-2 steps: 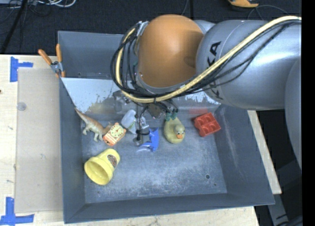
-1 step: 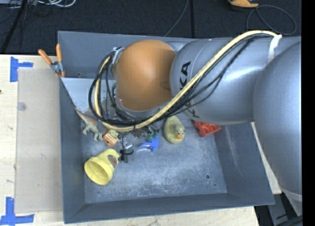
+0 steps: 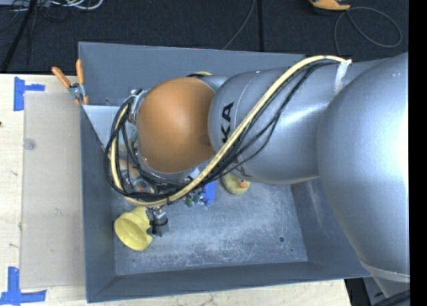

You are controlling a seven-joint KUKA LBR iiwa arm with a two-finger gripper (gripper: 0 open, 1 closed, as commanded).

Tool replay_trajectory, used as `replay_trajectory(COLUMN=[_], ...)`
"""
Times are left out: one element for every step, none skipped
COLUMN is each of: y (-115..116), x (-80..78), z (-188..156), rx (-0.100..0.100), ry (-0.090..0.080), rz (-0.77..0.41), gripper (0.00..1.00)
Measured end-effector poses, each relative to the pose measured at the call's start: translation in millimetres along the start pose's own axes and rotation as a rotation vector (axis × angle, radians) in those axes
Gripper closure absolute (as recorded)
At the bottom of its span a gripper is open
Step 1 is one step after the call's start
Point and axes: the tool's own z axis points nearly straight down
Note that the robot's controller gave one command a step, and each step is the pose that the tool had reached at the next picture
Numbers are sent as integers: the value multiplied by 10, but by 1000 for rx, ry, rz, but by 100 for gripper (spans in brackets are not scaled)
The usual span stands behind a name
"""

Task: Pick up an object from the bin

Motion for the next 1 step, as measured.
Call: replay_trajectory(y=[-171], x=[181], z=[805], rx=[0], ry=[11], rz=[-174], gripper=[100])
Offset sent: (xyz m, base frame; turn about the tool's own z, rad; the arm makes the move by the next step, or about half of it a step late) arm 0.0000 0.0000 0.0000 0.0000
